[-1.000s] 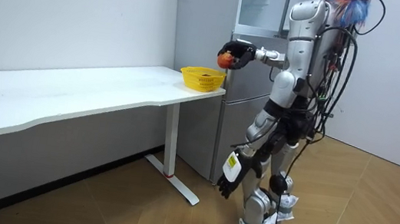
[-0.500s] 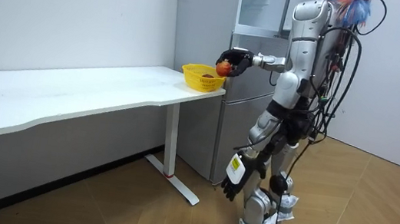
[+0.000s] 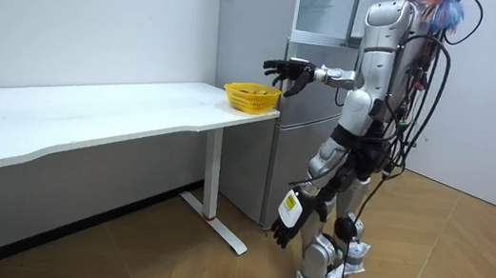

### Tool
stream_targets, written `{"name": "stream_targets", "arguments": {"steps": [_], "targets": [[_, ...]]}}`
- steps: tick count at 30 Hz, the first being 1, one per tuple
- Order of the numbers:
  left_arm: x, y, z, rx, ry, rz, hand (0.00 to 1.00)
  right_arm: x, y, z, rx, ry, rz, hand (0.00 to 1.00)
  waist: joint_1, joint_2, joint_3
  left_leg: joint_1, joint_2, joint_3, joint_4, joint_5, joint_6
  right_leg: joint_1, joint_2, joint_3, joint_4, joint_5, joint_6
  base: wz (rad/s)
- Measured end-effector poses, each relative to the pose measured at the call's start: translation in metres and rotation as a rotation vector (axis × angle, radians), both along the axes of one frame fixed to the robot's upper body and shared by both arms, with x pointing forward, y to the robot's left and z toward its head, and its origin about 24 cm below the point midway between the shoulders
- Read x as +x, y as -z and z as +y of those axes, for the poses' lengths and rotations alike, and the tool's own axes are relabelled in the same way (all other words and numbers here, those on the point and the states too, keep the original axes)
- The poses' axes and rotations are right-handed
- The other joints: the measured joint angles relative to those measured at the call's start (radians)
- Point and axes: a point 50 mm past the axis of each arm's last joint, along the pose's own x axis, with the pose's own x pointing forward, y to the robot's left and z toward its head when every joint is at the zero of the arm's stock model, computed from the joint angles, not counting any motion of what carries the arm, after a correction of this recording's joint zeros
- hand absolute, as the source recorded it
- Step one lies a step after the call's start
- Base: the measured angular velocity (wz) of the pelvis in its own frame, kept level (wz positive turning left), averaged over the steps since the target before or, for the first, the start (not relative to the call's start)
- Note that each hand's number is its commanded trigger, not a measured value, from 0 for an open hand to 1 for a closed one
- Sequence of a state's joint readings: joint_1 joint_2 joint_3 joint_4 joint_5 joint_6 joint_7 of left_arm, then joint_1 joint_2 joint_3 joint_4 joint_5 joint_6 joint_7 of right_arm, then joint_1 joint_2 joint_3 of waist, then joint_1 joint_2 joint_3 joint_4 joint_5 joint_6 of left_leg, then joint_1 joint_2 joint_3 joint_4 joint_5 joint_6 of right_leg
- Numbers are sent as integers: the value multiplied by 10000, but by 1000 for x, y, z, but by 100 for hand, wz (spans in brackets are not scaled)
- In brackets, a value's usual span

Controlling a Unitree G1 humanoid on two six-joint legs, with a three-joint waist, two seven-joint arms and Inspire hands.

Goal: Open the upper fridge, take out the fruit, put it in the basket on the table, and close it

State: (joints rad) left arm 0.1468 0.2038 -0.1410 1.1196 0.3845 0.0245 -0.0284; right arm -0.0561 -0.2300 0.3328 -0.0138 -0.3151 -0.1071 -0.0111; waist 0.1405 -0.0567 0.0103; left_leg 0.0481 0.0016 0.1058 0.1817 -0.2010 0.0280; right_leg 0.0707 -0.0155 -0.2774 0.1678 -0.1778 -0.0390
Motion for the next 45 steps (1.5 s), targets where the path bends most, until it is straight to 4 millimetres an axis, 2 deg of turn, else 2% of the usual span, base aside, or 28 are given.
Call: {"name": "stream_targets", "arguments": {"steps": [23, 29, 33, 38, 42, 45], "targets": [[1, 0, 1, 162, -27, -136, 0, 0, 0, 0, 38, -2, 32, 0, -46, 28, 11, 8, 2, -4, -64, -5, 4, 6, 3, -1, 10, 3, -2, 0], [1, 0, -1, 122, -49, -134, 0, 0, 0, 1, 82, -4, 15, 0, -47, 134, -31, -8, 5, 5, 22, -7, 7, 3, 3, -1, 20, 4, -2, 0], [0, 1, -6, -38, -150, -103, 0, 0, -7, 4, 365, -25, -246, 0, -90, 257, -29, -35, 6, 29, 46, -14, 13, -8, -1, 1, 11, 4, -3, 0], [-1, 2, -7, -86, -241, -96, 0, -1, -19, 10, 967, -176, -601, 0, -156, 373, -103, -24, 0, 23, 57, -13, 14, 6, -5, 3, 8, 4, -3, 0], [0, 2, -9, -160, -255, -95, 0, -5, -36, 14, 1215, -400, -1285, 0, -280, 490, -81, 63, 0, 44, 34, -13, 14, 40, -1, 54, 20, 4, -3, -2], [0, 2, -9, -154, -248, -89, 0, -6, -39, 14, 1337, -445, -1376, 0, -394, 527, -74, 164, 1, 42, -11, -13, 13, 148, 9, 67, -14, 0, 0, 0]]}}
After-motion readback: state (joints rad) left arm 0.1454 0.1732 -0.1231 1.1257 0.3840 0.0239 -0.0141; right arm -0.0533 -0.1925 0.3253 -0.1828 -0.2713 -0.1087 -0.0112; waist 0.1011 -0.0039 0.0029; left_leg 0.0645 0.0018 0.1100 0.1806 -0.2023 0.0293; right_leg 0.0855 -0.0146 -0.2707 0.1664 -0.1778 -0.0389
